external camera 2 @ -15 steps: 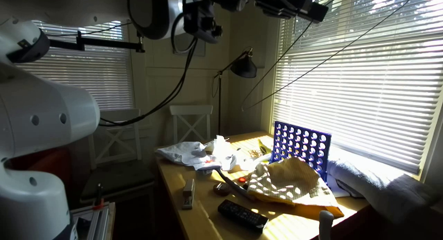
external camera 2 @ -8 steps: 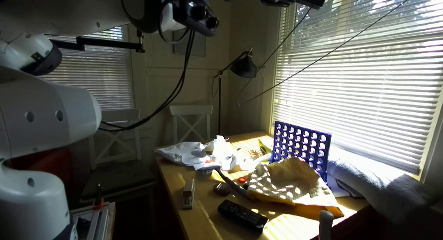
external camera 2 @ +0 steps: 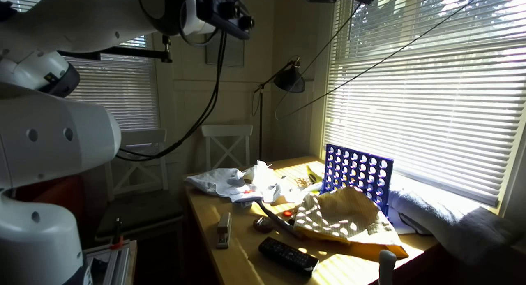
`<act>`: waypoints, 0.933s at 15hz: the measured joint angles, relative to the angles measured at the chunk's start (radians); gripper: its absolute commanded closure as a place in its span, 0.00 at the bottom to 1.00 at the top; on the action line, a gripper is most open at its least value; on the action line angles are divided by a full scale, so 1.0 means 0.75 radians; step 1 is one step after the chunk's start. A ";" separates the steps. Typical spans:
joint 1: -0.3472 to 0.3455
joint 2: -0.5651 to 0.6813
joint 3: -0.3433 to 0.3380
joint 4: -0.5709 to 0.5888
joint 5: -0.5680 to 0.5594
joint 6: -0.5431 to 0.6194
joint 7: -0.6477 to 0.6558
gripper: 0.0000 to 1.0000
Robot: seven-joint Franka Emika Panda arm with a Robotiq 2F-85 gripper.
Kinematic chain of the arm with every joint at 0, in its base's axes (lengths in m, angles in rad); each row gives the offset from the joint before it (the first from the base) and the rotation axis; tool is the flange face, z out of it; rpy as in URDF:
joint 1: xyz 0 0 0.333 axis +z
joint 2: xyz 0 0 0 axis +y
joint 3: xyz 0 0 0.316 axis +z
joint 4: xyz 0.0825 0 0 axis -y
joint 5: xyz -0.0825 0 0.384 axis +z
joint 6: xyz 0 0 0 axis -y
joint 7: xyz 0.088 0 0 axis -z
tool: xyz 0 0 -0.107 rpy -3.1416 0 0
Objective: Put the hanger on the white stand
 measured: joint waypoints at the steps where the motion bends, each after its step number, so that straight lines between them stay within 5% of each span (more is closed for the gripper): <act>1: -0.012 -0.011 -0.001 0.000 0.000 -0.011 0.008 0.99; 14: -0.131 -0.067 0.008 -0.005 0.000 -0.186 0.042 0.99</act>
